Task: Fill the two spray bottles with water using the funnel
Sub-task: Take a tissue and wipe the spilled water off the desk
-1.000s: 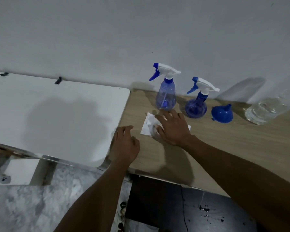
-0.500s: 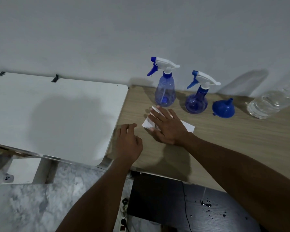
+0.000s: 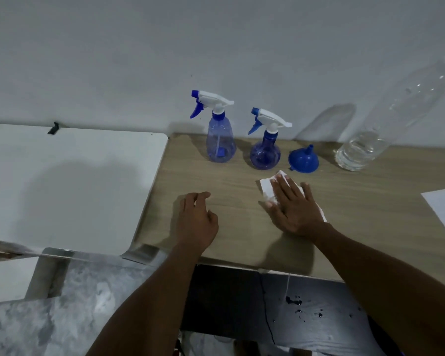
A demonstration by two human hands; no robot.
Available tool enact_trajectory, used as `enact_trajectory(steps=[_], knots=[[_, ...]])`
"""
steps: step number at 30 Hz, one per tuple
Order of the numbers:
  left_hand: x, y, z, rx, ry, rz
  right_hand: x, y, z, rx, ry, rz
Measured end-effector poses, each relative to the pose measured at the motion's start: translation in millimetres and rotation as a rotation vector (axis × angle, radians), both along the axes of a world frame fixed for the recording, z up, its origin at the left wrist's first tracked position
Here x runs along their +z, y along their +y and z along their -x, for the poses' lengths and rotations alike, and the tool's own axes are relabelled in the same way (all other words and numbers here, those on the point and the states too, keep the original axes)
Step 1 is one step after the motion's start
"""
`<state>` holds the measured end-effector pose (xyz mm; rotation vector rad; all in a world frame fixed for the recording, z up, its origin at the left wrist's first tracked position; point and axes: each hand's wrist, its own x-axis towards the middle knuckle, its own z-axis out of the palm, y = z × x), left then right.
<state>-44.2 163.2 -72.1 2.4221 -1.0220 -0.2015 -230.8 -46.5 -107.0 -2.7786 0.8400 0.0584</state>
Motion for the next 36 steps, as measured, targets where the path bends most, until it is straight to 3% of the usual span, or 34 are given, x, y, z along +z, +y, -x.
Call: enact_trajectory(steps=[4,9,17,20,28,36], knots=[[1.6,-11.2,28.2,-0.040,-0.042,-0.025,-6.0,-15.4,49.7,-0.182,0.011,0.003],[6.5,-23.5,70.5,-0.031,-0.019,-0.015,-1.6,-24.7,73.2,-0.256,0.040,-0.079],[1.2,-23.4,115.9,-0.008,-0.005,-0.002,-6.3,-54.4,93.4,-0.020,0.064,0.044],[-3.0,-12.6,121.1,-0.067,-0.055,-0.020,-8.2,-55.9,96.5,-0.121,0.058,0.039],[-1.9,1.5,89.1,-0.004,0.017,-0.021,-10.1,4.5,69.3,-0.752,-0.029,-0.036],[-10.6,49.9,32.8,-0.004,-0.027,0.055,-9.9,90.4,-42.2,-0.742,-0.073,-0.052]])
